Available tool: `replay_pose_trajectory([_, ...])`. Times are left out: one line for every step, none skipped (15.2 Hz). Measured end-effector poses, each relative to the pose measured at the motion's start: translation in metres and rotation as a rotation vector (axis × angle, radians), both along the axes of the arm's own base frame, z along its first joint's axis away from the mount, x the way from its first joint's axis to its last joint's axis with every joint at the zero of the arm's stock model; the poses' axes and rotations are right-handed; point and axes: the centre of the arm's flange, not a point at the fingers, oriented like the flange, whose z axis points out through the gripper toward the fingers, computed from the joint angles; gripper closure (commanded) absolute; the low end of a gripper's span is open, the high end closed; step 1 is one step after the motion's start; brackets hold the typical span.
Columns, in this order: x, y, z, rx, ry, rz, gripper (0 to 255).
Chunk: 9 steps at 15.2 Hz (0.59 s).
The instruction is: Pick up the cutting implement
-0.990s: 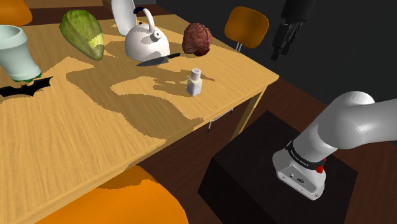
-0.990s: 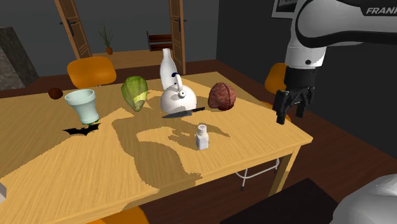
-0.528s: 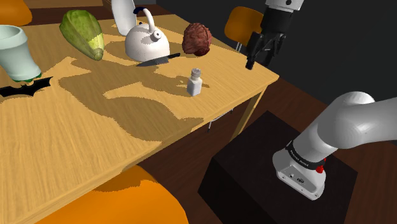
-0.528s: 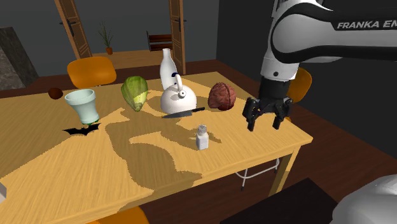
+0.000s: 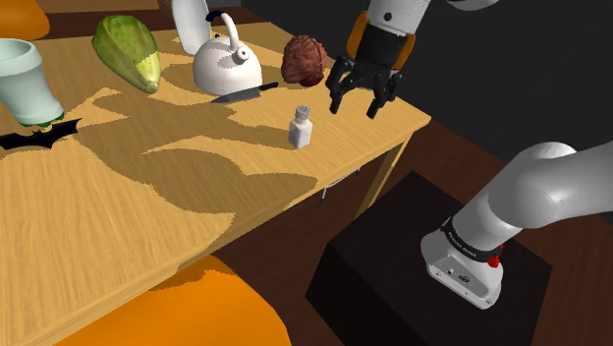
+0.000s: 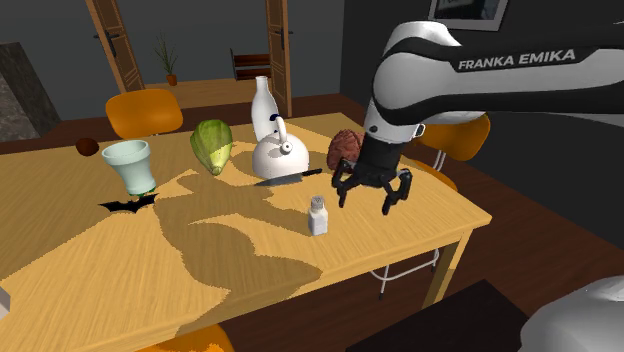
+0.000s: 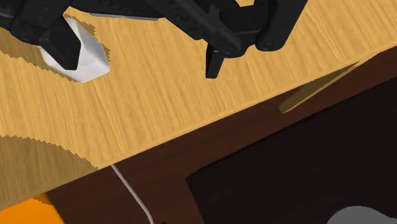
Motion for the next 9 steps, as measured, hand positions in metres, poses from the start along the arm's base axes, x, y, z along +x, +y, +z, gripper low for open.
replay_pose_trajectory([0.008, 0.006, -0.003, 0.007, -0.005, -0.039, 0])
replay_pose_trajectory([0.017, 0.018, -0.005, 0.014, -0.011, -0.076, 0])
replay_pose_trajectory([0.025, 0.026, -0.011, 0.021, -0.015, -0.116, 0])
replay_pose_trajectory([0.035, 0.03, -0.01, 0.028, -0.021, -0.155, 0])
replay_pose_trajectory([0.041, 0.041, -0.015, 0.035, -0.025, -0.192, 0])
replay_pose_trajectory([0.05, 0.048, -0.017, 0.042, -0.031, -0.231, 0])
replay_pose_trajectory([0.057, 0.055, -0.019, 0.049, -0.036, -0.27, 0])
replay_pose_trajectory([0.064, 0.061, -0.022, 0.055, -0.042, -0.309, 0])
replay_pose_trajectory([0.073, 0.067, -0.024, 0.062, -0.047, -0.347, 0])
